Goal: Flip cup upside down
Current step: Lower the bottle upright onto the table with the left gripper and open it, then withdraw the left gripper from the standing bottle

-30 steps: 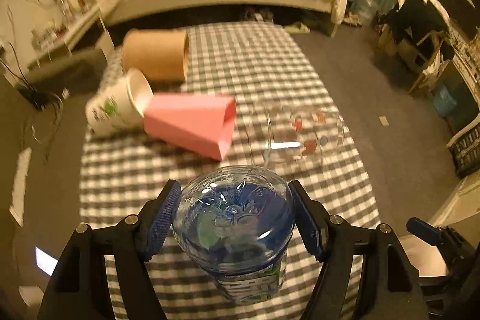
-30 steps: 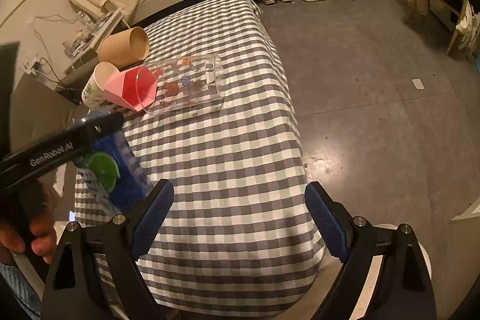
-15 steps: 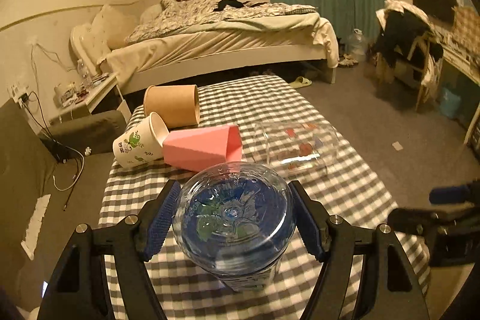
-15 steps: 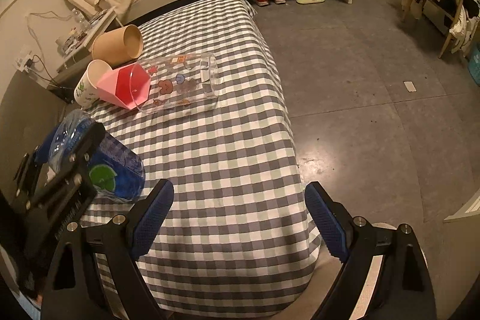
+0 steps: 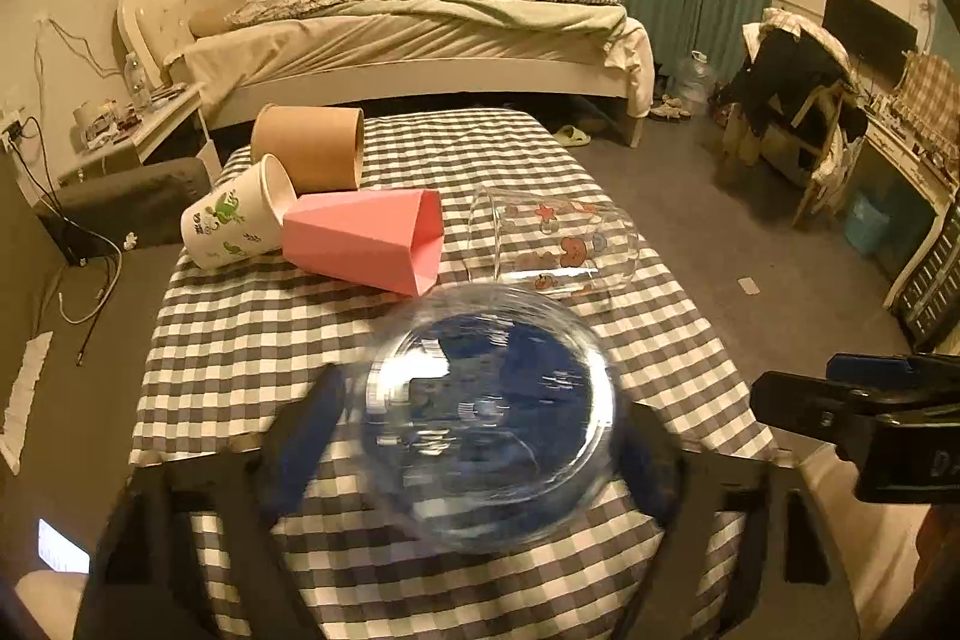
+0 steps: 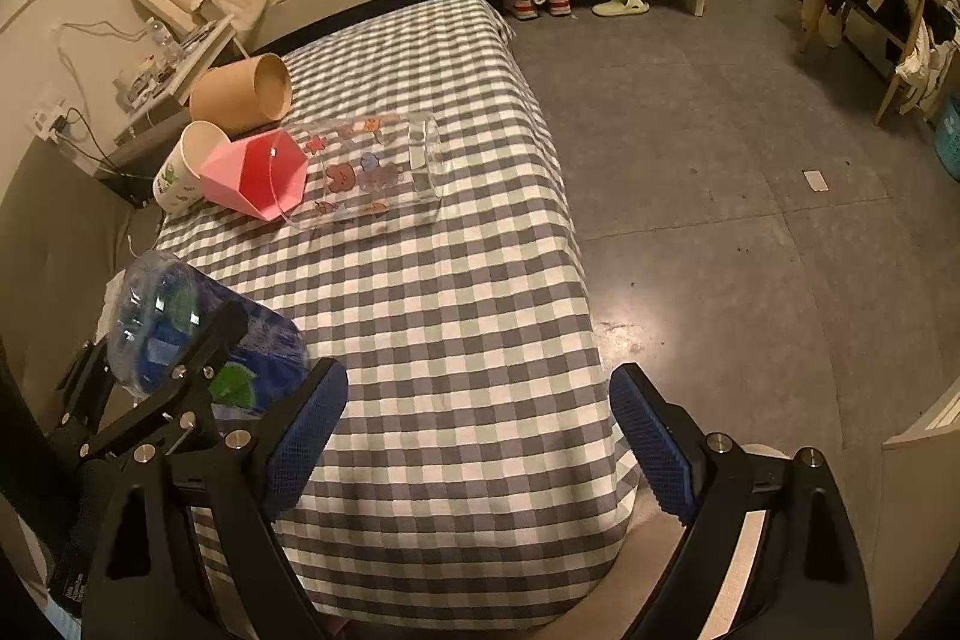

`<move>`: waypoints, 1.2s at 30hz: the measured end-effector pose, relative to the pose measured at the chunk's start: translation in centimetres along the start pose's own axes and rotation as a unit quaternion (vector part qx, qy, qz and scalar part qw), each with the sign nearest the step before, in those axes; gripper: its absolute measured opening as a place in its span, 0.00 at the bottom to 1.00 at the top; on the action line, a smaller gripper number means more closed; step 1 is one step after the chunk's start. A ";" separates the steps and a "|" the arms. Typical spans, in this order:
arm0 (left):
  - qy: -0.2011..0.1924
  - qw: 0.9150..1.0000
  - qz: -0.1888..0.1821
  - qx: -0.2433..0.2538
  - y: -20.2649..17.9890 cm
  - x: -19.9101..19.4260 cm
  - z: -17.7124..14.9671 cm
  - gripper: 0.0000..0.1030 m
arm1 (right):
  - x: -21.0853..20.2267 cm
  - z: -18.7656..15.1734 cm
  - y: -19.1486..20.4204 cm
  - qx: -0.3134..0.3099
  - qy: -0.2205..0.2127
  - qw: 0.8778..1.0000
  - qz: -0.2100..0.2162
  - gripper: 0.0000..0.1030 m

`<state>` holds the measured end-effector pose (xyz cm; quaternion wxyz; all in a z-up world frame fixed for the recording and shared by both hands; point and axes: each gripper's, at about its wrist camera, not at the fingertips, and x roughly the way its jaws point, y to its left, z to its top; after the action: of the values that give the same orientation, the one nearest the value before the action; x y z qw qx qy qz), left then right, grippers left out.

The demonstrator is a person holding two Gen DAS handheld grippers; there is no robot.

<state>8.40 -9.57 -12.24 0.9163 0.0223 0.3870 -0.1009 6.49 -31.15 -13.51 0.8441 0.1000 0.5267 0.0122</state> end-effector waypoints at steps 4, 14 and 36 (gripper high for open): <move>-0.015 1.000 -0.008 0.005 -0.5 -1.1 0.9 0.89 | -1.8 0.0 0.4 -0.005 -0.028 0.999 0.014 0.87; -0.054 0.998 0.000 -0.012 0.8 -6.9 3.9 0.89 | -9.4 -1.1 2.5 -0.032 -0.120 0.992 0.029 0.87; -0.073 0.994 0.051 -0.071 8.1 -15.6 -1.4 0.93 | -13.6 -4.8 8.1 -0.114 -0.200 0.972 0.046 0.87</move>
<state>-1.52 1.16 -2.40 0.9452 -0.0311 0.3239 -0.0279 -3.16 -24.21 -2.02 0.9365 0.0279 0.3376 0.0904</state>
